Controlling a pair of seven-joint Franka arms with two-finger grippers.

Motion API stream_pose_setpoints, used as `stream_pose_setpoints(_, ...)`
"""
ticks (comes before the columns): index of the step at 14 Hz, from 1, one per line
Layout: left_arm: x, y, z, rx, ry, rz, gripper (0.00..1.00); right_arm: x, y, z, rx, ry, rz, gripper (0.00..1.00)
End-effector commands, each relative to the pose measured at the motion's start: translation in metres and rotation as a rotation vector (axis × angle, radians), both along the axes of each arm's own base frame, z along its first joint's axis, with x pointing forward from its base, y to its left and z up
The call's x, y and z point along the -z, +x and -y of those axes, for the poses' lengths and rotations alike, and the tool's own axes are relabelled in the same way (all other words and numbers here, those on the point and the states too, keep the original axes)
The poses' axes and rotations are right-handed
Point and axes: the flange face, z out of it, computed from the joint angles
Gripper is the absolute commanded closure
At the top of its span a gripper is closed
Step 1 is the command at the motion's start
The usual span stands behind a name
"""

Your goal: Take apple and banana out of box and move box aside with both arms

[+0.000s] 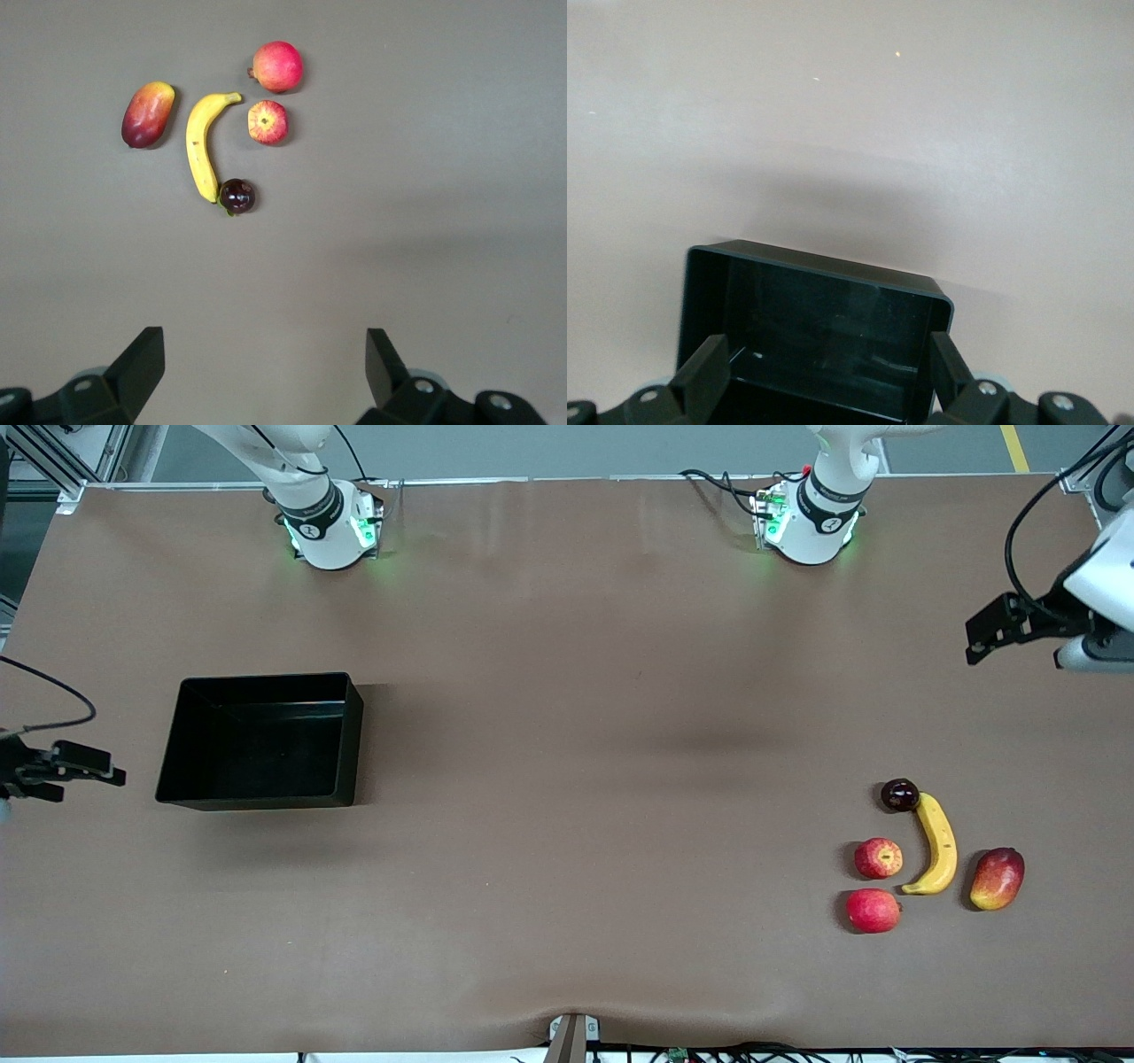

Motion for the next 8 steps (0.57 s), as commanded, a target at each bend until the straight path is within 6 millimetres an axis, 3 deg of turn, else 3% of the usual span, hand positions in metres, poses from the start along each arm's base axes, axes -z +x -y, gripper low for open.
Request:
stream_pose_setpoints(1, -0.006, -0.02, 0.01, 0.002, -0.012, 0.012, 0.0, -0.044, -0.009, -0.032, 0.07, 0.005, -0.032, 0.0)
stream_pose_setpoints(2, -0.005, -0.018, 0.007, -0.001, -0.015, 0.012, 0.0, -0.075, -0.025, -0.043, 0.12, -0.001, -0.035, 0.0)
stream_pose_setpoints(3, -0.004, -0.018, 0.008, 0.002, -0.015, 0.008, 0.0, -0.091, -0.036, -0.069, 0.155, -0.009, -0.053, 0.0)
stream_pose_setpoints(8, 0.001, -0.015, 0.008, 0.01, -0.021, -0.002, 0.0, -0.167, -0.113, -0.119, 0.281, -0.098, -0.145, 0.0)
